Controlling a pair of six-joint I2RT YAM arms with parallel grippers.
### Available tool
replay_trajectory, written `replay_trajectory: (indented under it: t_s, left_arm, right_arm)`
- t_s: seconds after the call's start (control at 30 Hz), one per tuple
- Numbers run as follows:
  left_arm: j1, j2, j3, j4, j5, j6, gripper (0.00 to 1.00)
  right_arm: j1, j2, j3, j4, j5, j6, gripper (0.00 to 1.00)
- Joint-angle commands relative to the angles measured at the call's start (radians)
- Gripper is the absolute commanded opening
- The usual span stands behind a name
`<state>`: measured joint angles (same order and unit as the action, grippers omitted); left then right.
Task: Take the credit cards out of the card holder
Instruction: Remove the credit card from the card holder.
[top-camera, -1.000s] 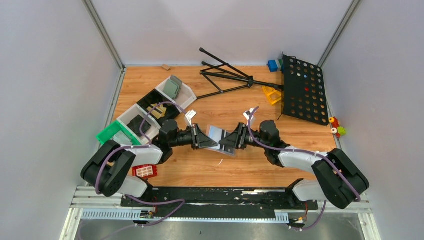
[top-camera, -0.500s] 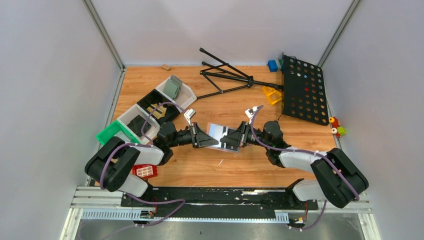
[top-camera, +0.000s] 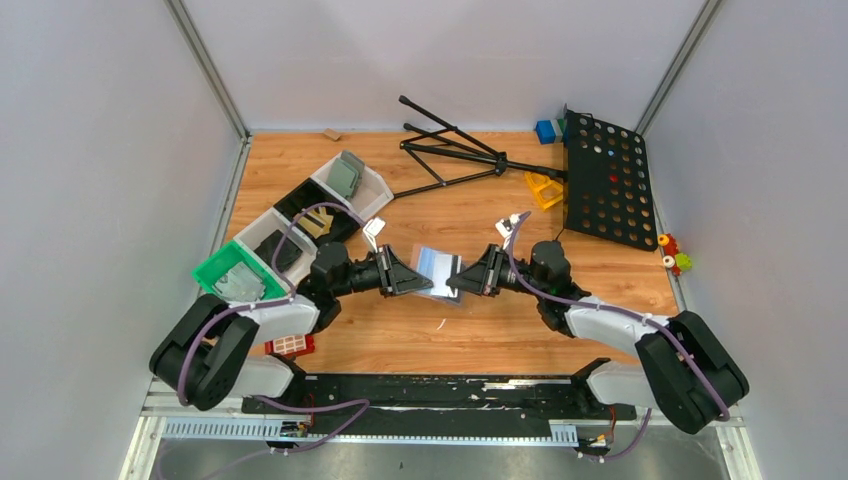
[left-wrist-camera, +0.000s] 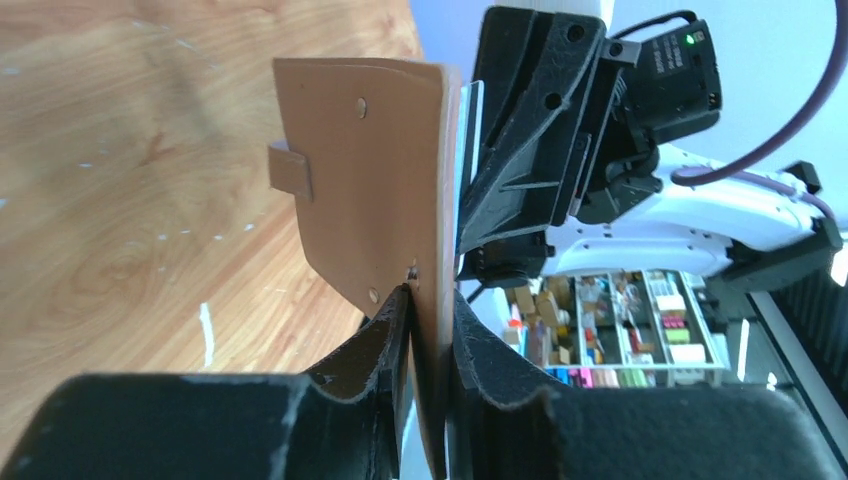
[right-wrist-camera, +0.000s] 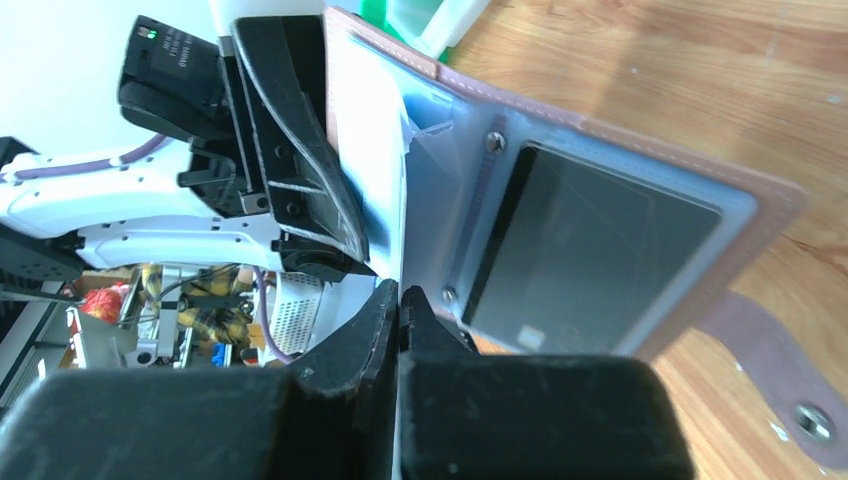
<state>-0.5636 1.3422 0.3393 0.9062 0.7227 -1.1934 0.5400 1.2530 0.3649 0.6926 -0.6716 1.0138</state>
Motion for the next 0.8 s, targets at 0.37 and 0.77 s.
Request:
replay_trajectory:
  t_s: [0.37,0.77]
  left_arm:
    - [0.034,-0.25,0.147,-0.71,-0.23,0.403,0.19]
    - [0.039,-0.255,0.162,-0.88,-0.37,0.509,0.2]
  right_arm:
    - [-0.031,-0.104,0.066,-0.403,0.091,-0.222,0.0]
    - [-0.03,-0.115,0.124,-0.514,0.104,-0.307,0.0]
